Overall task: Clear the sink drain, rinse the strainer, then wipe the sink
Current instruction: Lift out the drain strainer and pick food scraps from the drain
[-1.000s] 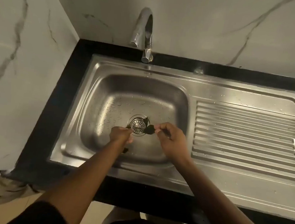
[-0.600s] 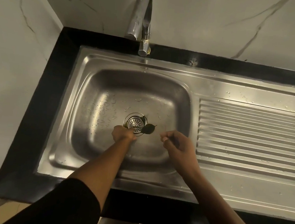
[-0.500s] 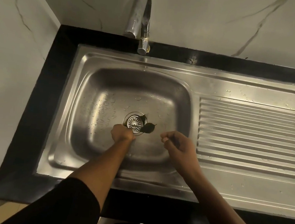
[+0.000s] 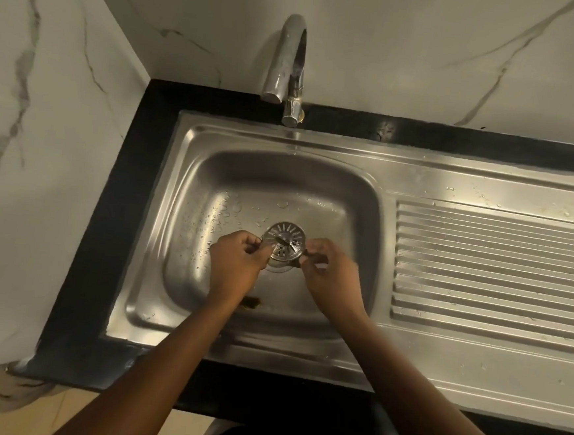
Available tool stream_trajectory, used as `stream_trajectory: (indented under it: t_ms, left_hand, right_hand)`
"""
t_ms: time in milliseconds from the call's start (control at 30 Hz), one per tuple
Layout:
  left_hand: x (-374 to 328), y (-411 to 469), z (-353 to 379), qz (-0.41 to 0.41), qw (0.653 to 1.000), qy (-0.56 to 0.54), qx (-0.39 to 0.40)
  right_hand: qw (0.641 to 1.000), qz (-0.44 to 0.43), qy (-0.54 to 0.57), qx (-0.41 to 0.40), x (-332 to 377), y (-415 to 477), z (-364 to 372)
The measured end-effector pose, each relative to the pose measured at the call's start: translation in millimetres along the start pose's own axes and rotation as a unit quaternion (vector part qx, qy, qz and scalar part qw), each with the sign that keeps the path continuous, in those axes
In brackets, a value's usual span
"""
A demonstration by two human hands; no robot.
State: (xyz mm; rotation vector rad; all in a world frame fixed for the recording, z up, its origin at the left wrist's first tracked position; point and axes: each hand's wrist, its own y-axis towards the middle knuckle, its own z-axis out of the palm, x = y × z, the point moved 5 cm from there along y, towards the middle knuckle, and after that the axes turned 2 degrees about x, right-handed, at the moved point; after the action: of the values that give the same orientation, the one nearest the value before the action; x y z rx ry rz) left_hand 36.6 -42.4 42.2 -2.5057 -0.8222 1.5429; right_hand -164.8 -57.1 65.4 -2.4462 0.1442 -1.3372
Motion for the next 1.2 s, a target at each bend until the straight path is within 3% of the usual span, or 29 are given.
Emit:
stream_trajectory:
  t_ms: [167,333,600,900,1033,1200]
  left_hand:
    - [-29,-26,-24,0.051,0.998,-0.036,-0.014]
    - [-44,-40,-28,0.059,0.996,-0.060,-0.001]
    - [-47,-37,-39,0.054,0.995,-0.079,-0.013]
    - [-50,-35,-42,0.079,0.995,-0.044,-0.035]
    - [-51,-33,-45,0.080,0.994,-0.054,-0.046]
    - [-50,-26,-42,0.025,0.992,-0.118,-0.041]
  right_hand:
    - [0.993,0.066,0.101,-0.005,14,9,12]
    - [0.989,0.061,0.134,-0.014,27,14,20]
    - [0.954,0.053,0.287,0.070,24,14,25]
    - [0.938,0.070,0.323,0.103,23,10,18]
    - [0.939,0.101,0.321,0.076,15,7,9]
    - [0.969,0.078,0.233,0.031,2,7,-9]
